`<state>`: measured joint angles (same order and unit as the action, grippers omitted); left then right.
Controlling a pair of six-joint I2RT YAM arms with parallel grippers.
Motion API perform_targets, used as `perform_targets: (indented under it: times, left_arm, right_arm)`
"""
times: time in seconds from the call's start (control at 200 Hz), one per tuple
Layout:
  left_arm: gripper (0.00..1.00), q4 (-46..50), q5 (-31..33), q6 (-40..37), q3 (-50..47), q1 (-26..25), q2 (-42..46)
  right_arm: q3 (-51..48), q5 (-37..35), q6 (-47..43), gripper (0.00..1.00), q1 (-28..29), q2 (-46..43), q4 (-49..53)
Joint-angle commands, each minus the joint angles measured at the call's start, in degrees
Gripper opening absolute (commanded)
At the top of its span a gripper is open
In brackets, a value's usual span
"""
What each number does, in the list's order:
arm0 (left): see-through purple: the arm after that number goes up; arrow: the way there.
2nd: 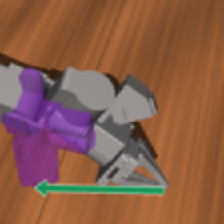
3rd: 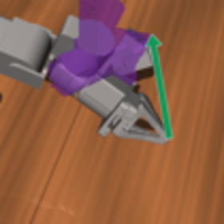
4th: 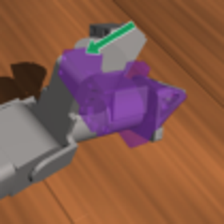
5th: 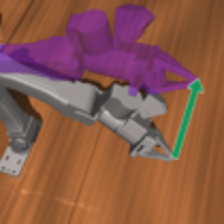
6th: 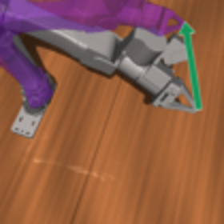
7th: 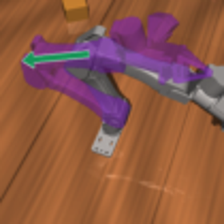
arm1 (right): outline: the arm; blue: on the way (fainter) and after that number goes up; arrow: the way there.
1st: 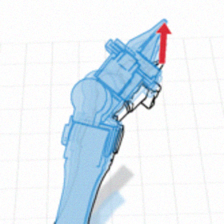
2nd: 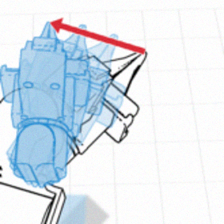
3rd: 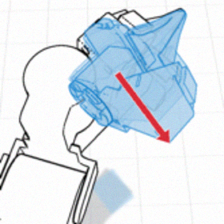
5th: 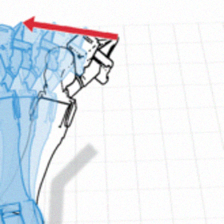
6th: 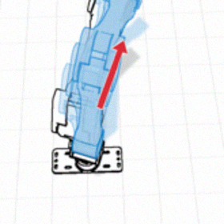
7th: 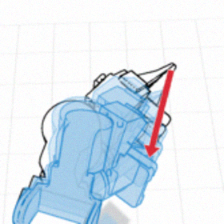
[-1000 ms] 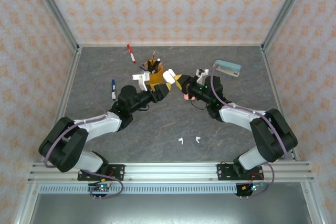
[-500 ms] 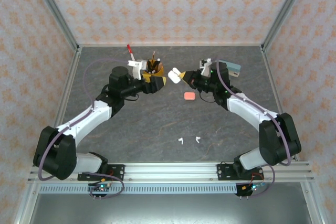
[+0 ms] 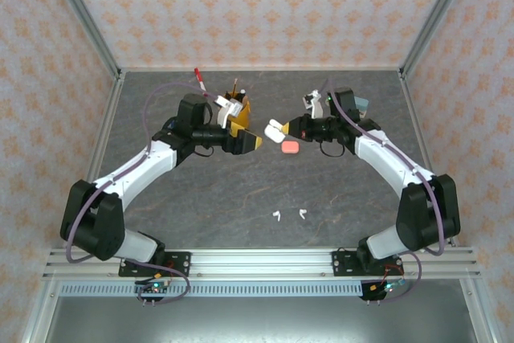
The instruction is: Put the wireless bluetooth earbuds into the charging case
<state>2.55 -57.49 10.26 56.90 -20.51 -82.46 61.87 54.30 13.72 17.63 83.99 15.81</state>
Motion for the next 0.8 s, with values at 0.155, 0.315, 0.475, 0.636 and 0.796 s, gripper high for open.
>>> perform_targets:
  times: [0.155, 0.315, 0.475, 0.636, 0.796]
  left_arm:
    - [0.92, 2.62, -6.00, -2.44, 3.28, -0.12, -3.27]
    - [0.92, 3.68, -8.16, -3.56, 4.57, -1.01, -4.70]
    - [0.91, 5.69, -9.12, -4.87, 6.87, -1.89, -6.93]
    - [0.85, 6.83, -10.90, -5.49, 9.54, -2.51, -9.37]
    - [0.75, 12.50, -13.45, -9.00, 13.87, -2.87, -12.03]
  right_arm:
    - [1.88, 3.07, -6.71, 0.00, -0.04, 1.71, 4.35]
    - [1.24, 3.62, -6.70, 0.00, -0.02, 1.63, 4.05]
    - [0.72, 4.36, -6.86, 0.00, 0.04, 1.48, 4.05]
    - [0.21, 5.28, -7.23, 0.00, 0.04, 1.32, 4.05]
    - [-0.14, 6.25, -7.57, 0.00, 0.00, 1.27, 3.96]
